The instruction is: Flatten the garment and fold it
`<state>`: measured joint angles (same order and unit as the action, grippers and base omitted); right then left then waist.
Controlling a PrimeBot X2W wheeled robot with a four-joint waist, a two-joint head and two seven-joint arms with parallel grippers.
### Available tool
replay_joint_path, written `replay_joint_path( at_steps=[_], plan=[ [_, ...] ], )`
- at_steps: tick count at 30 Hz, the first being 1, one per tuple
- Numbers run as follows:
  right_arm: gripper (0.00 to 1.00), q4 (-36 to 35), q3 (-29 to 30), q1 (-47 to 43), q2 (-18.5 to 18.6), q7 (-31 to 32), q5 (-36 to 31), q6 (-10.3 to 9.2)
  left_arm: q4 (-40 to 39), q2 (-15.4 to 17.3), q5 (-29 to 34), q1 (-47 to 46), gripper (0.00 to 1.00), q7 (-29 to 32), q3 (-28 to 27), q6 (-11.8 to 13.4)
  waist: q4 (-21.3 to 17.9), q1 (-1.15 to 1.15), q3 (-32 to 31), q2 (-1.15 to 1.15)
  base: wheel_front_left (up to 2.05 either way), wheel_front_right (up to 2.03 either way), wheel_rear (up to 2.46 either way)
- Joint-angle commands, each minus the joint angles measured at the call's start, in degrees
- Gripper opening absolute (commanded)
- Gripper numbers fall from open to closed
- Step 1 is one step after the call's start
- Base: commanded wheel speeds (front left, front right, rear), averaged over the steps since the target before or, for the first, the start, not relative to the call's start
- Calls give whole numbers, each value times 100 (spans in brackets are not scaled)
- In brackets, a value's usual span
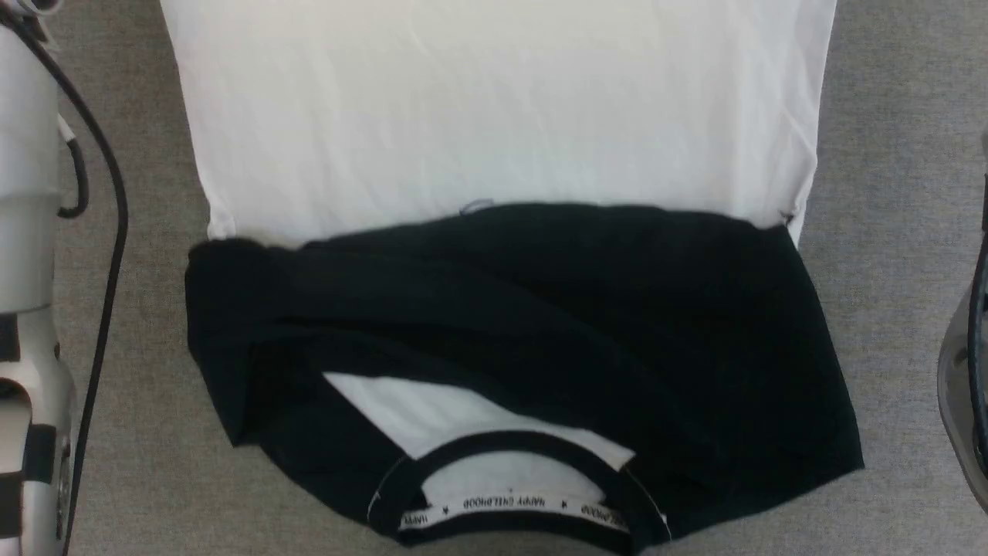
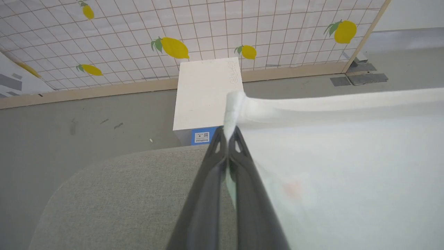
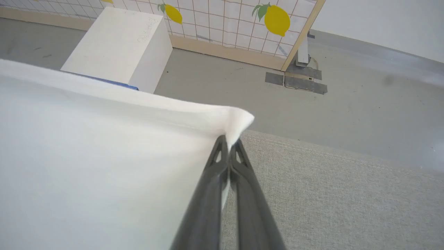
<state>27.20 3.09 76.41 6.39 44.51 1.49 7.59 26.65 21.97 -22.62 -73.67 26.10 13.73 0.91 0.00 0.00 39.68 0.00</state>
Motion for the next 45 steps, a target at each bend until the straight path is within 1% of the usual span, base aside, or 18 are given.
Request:
replay_joint_path(
  at_steps=[1, 4, 6, 10, 15, 19, 22, 24, 26, 29, 35, 40, 45],
  plan=[
    [0, 21, 70, 94, 23, -117, -60, -10, 74, 80, 36, -123, 0, -169, -38, -34, 1, 0, -33, 0, 0, 0, 0],
    [0, 99, 184, 127, -32, -390, -45, -10, 214, 10, -50, -152, 0, -600, -97, -134, 24, 0, -155, 0, 0, 0, 0],
    [0, 148, 171, 83, -61, -545, 59, -10, 284, -26, -142, -90, 0, -846, -113, -284, 49, 0, -280, 0, 0, 0, 0],
    [0, 215, 62, -260, -101, -854, 484, -10, 339, -72, -345, 273, 0, -1330, -136, -532, 86, 0, -703, 0, 0, 0, 0],
    [0, 81, -227, -1101, -39, -1005, 1147, -10, 186, -78, -586, 1154, 0, -1756, -20, -724, 120, 0, -1393, 0, 0, 0, 0],
    [0, -268, -400, -1926, 99, -1059, 1704, -10, -177, -68, -798, 1994, 0, -2008, 75, -782, 171, 0, -1971, 0, 0, 0, 0],
    [0, -622, -404, -2580, 210, -1047, 2061, -10, -544, -42, -948, 2632, 0, -2122, 86, -794, 208, 0, -2359, 0, 0, 0, 0],
    [0, -875, -342, -3043, 276, -1021, 2253, -10, -844, -28, -1025, 3089, 0, -2174, 81, -783, 241, 0, -2614, 0, 0, 0, 0],
    [0, -1119, -279, -3509, 306, -977, 2399, -10, -1135, -15, -1101, 3552, 0, -2181, 62, -718, 254, 0, -2855, 0, 0, 0, 0],
    [0, -1513, -101, -4215, 271, -870, 2609, -10, -1618, -21, -1195, 4279, 0, -2186, 91, -634, 293, 0, -3130, 0, 0, 0, 0],
    [0, -2151, 291, -5469, 154, -654, 2686, -10, -2232, -156, -1362, 5574, 0, -2414, 93, -403, 376, 0, -3488, 0, 0, 0, 0],
    [0, -2482, 540, -6314, -33, -518, 2687, -10, -2457, -262, -1451, 6522, 0, -2616, 76, -180, 357, 0, -3656, 0, 0, 0, 0],
    [0, -2632, 549, -7001, -153, -471, 2621, -10, -2377, -416, -1554, 7116, 0, -2707, 156, -81, 348, 0, -3686, 0, 0, 0, 0]
  ],
)
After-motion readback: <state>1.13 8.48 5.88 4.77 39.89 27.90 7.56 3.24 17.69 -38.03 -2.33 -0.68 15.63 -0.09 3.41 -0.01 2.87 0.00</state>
